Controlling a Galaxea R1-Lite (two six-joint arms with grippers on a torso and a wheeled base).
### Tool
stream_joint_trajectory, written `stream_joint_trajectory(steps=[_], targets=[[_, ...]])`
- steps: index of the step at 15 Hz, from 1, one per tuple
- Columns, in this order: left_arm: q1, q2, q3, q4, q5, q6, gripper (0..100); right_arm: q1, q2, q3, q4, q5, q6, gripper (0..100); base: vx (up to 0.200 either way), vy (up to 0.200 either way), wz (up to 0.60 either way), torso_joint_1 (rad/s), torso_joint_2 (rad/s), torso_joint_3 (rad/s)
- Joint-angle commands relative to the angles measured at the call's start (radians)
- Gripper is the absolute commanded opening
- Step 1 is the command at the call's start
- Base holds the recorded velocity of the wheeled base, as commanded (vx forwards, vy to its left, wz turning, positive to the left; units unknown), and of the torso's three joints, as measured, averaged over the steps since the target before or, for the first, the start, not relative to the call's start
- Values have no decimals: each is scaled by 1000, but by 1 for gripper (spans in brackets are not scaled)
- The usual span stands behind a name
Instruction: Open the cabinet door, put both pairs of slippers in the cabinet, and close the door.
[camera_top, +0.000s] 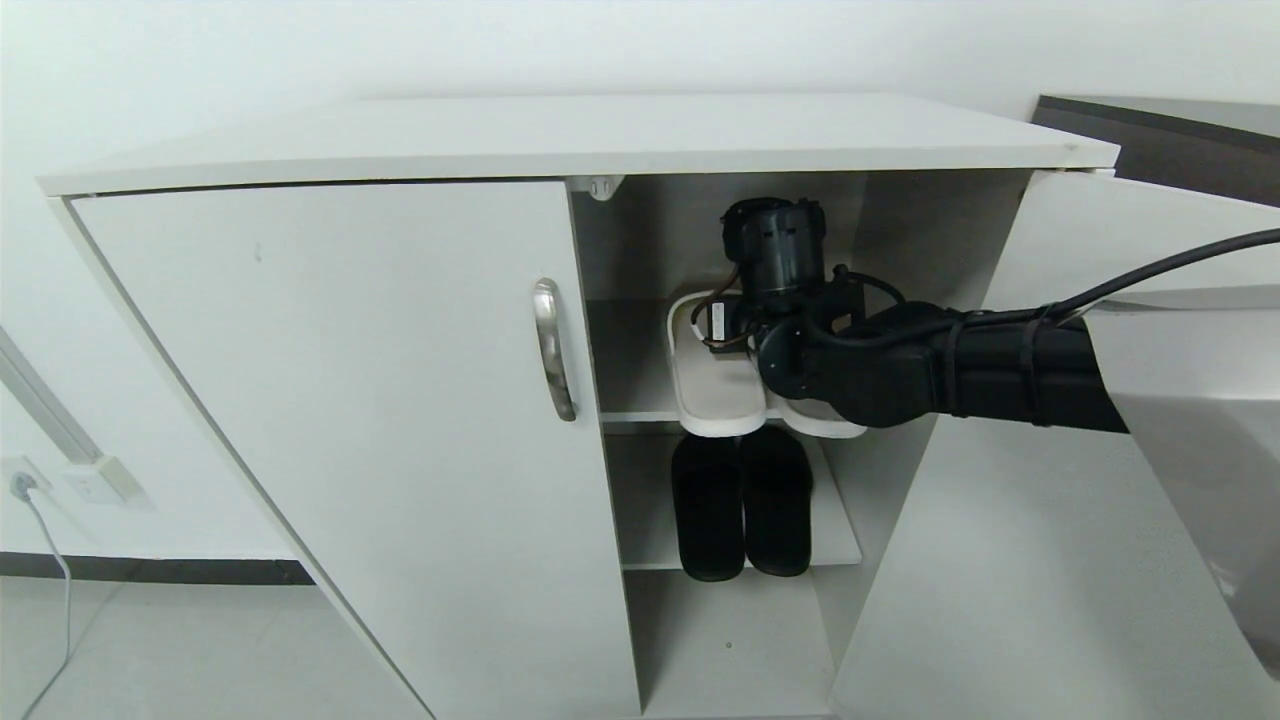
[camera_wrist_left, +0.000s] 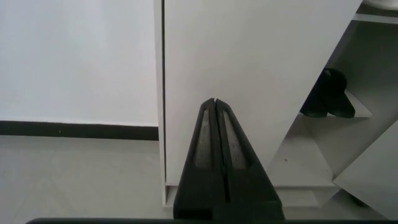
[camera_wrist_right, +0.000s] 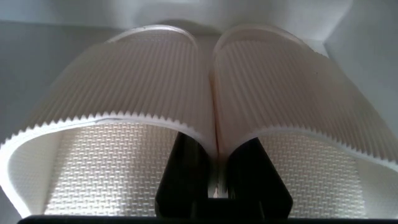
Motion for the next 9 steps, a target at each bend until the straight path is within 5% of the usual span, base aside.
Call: stream_joint_trajectory(steps=[1,9], targets=[[0,1,0,0,1,0,0,-1,13,-15,7,0,-1,0,0,0,0,0,0,0],[0,1,0,0,1,0,0,-15,28,-25,18,0,5,0,0,0,0,0,0,0]])
